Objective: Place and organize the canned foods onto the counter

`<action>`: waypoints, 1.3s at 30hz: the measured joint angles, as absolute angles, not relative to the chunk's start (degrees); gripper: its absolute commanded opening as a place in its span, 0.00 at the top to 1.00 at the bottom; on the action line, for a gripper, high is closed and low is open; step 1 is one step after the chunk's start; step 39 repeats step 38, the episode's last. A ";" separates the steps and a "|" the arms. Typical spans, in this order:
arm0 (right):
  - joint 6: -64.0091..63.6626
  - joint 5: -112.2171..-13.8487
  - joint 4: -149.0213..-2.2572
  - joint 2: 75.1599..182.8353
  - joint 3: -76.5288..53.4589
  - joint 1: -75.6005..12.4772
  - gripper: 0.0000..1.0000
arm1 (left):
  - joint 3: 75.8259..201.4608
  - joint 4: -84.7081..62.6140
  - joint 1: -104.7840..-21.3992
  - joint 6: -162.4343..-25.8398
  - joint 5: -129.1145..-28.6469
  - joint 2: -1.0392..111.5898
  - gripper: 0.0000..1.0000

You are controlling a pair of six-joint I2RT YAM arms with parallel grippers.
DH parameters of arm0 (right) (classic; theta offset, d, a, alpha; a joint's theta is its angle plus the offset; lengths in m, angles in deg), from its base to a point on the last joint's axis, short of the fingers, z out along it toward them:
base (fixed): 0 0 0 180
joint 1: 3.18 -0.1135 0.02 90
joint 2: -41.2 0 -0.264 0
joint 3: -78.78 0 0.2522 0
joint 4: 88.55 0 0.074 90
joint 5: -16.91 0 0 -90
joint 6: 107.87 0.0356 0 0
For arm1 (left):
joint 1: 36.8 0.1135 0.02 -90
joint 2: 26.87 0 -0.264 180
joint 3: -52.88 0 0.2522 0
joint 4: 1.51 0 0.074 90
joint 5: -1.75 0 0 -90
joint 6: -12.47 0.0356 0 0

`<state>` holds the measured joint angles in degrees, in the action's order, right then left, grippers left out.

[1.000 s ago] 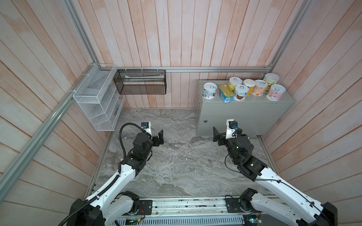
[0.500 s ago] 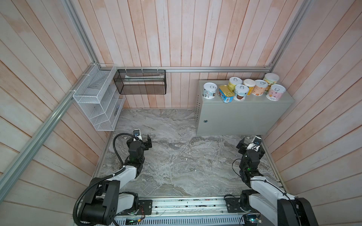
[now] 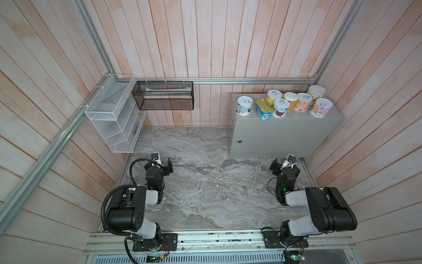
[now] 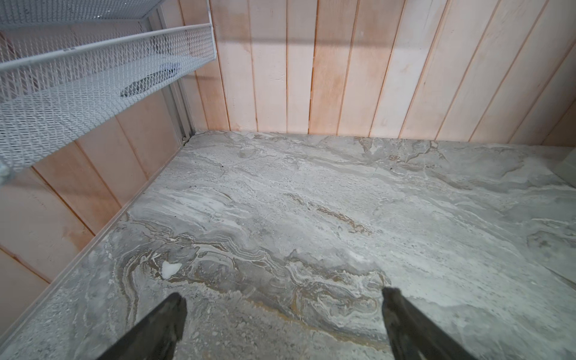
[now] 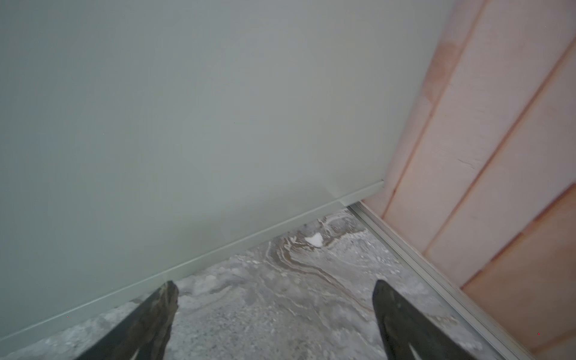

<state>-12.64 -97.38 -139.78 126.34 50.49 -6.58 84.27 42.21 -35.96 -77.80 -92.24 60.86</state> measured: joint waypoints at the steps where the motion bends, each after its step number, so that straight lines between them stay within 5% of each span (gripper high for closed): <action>1: -13.14 -97.14 -139.98 126.38 50.49 -6.77 0.02 | 83.99 42.91 -35.96 -77.83 -91.50 61.03 0.00; 8: -16.09 -94.21 -151.63 130.01 54.91 -6.99 0.02 | 83.33 46.03 -35.98 -77.67 -86.93 61.07 0.00; 39: -15.70 -92.05 -148.26 129.58 53.49 -5.48 0.02 | 82.39 47.95 -36.33 -78.85 -90.69 61.10 0.00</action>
